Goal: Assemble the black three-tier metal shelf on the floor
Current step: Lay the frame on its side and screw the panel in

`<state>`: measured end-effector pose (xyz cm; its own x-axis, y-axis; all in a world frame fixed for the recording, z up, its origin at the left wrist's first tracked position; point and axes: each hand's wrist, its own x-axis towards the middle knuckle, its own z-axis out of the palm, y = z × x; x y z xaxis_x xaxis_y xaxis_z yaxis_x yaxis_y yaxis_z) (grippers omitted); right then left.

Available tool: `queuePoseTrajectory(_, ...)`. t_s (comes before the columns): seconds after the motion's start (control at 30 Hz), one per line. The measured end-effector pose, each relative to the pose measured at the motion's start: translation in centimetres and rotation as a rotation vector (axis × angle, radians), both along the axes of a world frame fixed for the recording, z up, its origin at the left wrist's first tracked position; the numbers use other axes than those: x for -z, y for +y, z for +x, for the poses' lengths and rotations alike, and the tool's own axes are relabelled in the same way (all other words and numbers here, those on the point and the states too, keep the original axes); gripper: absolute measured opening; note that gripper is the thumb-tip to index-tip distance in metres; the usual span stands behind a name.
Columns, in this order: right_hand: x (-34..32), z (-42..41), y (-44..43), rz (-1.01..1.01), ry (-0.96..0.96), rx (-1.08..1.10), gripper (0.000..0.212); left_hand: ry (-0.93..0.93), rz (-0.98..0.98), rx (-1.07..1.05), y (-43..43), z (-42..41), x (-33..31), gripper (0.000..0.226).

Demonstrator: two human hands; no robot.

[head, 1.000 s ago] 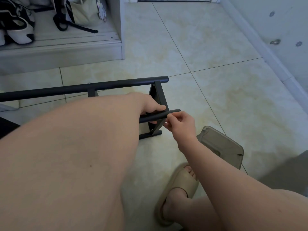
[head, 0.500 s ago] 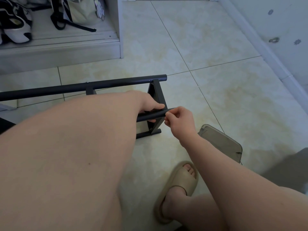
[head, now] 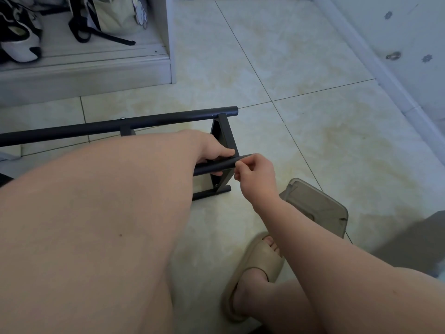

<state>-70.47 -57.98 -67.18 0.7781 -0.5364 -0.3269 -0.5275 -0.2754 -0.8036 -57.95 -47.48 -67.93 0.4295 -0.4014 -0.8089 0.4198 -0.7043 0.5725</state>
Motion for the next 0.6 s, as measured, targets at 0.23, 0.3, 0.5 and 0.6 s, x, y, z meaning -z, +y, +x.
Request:
queuePoseTrajectory(0.23,0.29,-0.13,0.51,0.437,-0.073,0.263,0.013,-0.007,0.009,0.021,0.06,0.02,-0.05,0.047)
queuePoseTrajectory(0.3,0.26,-0.18,0.45,0.526,-0.088,0.293,0.013,-0.004,0.007,0.022,0.07,0.04,-0.07,0.047)
queuePoseTrajectory(0.5,0.15,-0.26,-0.11,0.203,-0.011,0.087,0.017,-0.029,0.011,0.043,-0.11,-0.12,0.14,0.049)
queuePoseTrajectory(0.6,-0.2,0.07,-0.28,0.009,0.043,-0.017,0.018,-0.065,0.031,0.058,-0.18,-0.12,0.22,0.05)
